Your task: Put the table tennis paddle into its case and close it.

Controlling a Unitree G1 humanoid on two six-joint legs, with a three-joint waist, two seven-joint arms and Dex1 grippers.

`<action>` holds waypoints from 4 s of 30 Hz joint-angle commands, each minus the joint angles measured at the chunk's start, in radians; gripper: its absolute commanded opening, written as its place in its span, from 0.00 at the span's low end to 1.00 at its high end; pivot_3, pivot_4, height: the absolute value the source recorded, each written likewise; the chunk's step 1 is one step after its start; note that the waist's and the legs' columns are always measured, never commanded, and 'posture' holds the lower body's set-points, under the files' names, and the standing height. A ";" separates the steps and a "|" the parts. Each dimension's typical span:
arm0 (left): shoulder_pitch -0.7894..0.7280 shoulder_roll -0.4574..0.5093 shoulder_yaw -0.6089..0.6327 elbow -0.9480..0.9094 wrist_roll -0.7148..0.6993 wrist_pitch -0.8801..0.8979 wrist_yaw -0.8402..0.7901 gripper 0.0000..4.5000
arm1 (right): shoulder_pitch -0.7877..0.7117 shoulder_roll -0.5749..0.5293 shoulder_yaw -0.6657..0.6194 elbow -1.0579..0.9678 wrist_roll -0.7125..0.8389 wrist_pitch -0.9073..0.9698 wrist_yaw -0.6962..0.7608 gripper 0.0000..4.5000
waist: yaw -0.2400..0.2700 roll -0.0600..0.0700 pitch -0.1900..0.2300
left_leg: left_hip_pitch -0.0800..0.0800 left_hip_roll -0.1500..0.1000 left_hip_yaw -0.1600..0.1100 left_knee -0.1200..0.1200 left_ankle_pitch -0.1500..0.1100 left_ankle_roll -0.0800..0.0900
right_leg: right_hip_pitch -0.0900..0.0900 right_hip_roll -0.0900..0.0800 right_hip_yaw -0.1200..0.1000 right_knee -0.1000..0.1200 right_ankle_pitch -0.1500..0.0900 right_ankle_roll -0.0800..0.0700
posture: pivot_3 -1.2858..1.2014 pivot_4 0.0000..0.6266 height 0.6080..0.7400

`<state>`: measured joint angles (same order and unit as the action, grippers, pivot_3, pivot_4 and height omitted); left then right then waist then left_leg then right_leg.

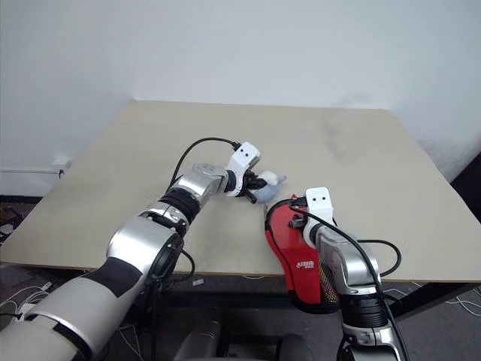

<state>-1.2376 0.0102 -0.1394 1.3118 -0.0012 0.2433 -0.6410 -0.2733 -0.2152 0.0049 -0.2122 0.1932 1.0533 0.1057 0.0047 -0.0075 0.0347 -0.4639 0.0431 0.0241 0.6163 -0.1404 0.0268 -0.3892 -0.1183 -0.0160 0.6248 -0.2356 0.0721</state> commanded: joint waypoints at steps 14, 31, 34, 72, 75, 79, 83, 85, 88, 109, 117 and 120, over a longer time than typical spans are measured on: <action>-0.116 -0.110 0.155 0.038 0.030 -0.115 0.264 0.00 | 0.116 0.014 0.032 -0.005 -0.009 0.144 -0.022 0.32 | 0.000 0.000 0.000 | 0.000 0.000 -0.001 0.000 0.000 0.000 | 0.000 0.000 -0.001 0.000 0.000 0.000 | 0.52 0.00 0.81; -0.105 -0.270 0.111 0.043 0.134 -0.223 0.233 0.00 | 0.136 0.028 0.065 -0.046 -0.019 0.158 -0.016 0.32 | 0.000 0.000 0.000 | 0.000 0.000 -0.001 -0.001 0.000 0.000 | 0.000 0.000 -0.001 0.000 0.000 0.000 | 0.52 0.00 0.81; -0.090 -0.290 0.119 0.040 0.129 -0.247 0.209 0.00 | 0.140 0.031 0.070 -0.054 -0.020 0.160 -0.014 0.32 | 0.000 0.000 0.000 | 0.000 0.000 -0.001 -0.001 0.000 0.000 | 0.000 0.000 -0.001 0.000 0.000 0.000 | 0.52 0.00 0.81; -0.044 -0.112 0.208 -0.058 -0.047 -0.110 -0.443 0.53 | 0.062 -0.133 0.211 -0.111 -0.030 0.153 0.130 0.32 | -0.009 0.001 -0.005 | 0.001 0.000 -0.002 -0.001 0.000 0.000 | 0.000 0.001 -0.001 0.000 -0.001 0.000 | 0.52 0.00 0.81; -0.020 -0.059 0.196 -0.120 -0.062 -0.079 -0.562 0.53 | 0.044 -0.188 0.190 -0.134 -0.043 0.164 0.134 0.32 | -0.008 0.002 -0.004 | 0.001 0.000 -0.002 -0.001 0.000 0.000 | -0.001 0.001 -0.001 0.000 0.000 0.000 | 0.52 0.00 0.81; 0.047 0.017 0.163 -0.260 -0.085 0.002 -0.703 0.53 | 0.006 -0.238 0.133 -0.164 -0.040 0.185 0.145 0.32 | -0.002 0.003 -0.004 | 0.000 0.000 -0.001 -0.001 0.000 0.000 | 0.000 0.000 -0.001 0.000 0.000 -0.001 | 0.52 0.00 0.81; 0.182 0.105 0.105 -0.525 -0.119 0.131 -0.804 0.53 | -0.045 -0.262 0.086 -0.185 -0.042 0.208 0.145 0.32 | -0.003 0.005 -0.003 | -0.001 0.000 -0.001 0.000 0.000 0.000 | -0.001 0.000 0.000 0.000 0.001 -0.003 | 0.52 0.00 0.81; 0.264 0.153 0.068 -0.690 -0.151 0.219 -0.844 0.53 | -0.069 -0.269 0.069 -0.190 -0.043 0.211 0.145 0.32 | -0.004 0.007 -0.001 | -0.002 0.000 -0.001 0.000 0.000 0.000 | -0.002 0.000 0.000 0.000 0.001 -0.003 | 0.52 0.00 0.81; 0.363 0.199 0.027 -0.899 -0.203 0.340 -0.853 0.53 | -0.097 -0.259 0.030 -0.181 -0.042 0.211 0.137 0.32 | -0.006 0.008 -0.001 | -0.002 0.000 -0.001 0.000 0.000 0.000 | -0.002 0.001 0.000 0.000 0.001 -0.003 | 0.52 0.00 0.81; 0.625 0.009 -0.277 -0.953 -0.066 0.346 -0.287 0.54 | -0.342 -0.163 -0.171 -0.041 0.082 0.251 0.182 0.90 | -0.002 0.011 -0.001 | -0.002 0.000 -0.001 0.003 0.000 0.001 | -0.001 0.001 0.001 0.002 0.001 -0.002 | 0.52 0.00 0.81; 0.653 0.001 -0.296 -0.951 -0.072 0.367 -0.228 0.54 | -0.347 -0.202 -0.150 -0.021 0.143 0.365 0.235 0.90 | -0.001 0.012 -0.001 | -0.001 0.000 -0.001 0.003 0.000 0.001 | -0.001 0.001 0.001 0.001 0.001 -0.003 | 0.52 0.00 0.81; 0.665 0.004 -0.324 -0.965 -0.058 0.373 -0.214 0.54 | -0.344 -0.215 -0.139 -0.024 0.168 0.402 0.259 0.90 | -0.002 0.013 -0.002 | -0.001 0.000 -0.001 0.003 0.000 0.001 | -0.001 0.001 0.001 0.001 0.001 -0.003 | 0.52 0.00 0.81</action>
<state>-0.5916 0.0096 -0.4259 0.3372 -0.0862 0.5891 -0.8668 -0.6052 -0.4152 -0.1345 -0.2145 0.3400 1.4427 0.3483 0.0032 0.0052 0.0331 -0.4653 0.0430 0.0230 0.6195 -0.1405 0.0275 -0.3901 -0.1174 -0.0153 0.6263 -0.2344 0.0694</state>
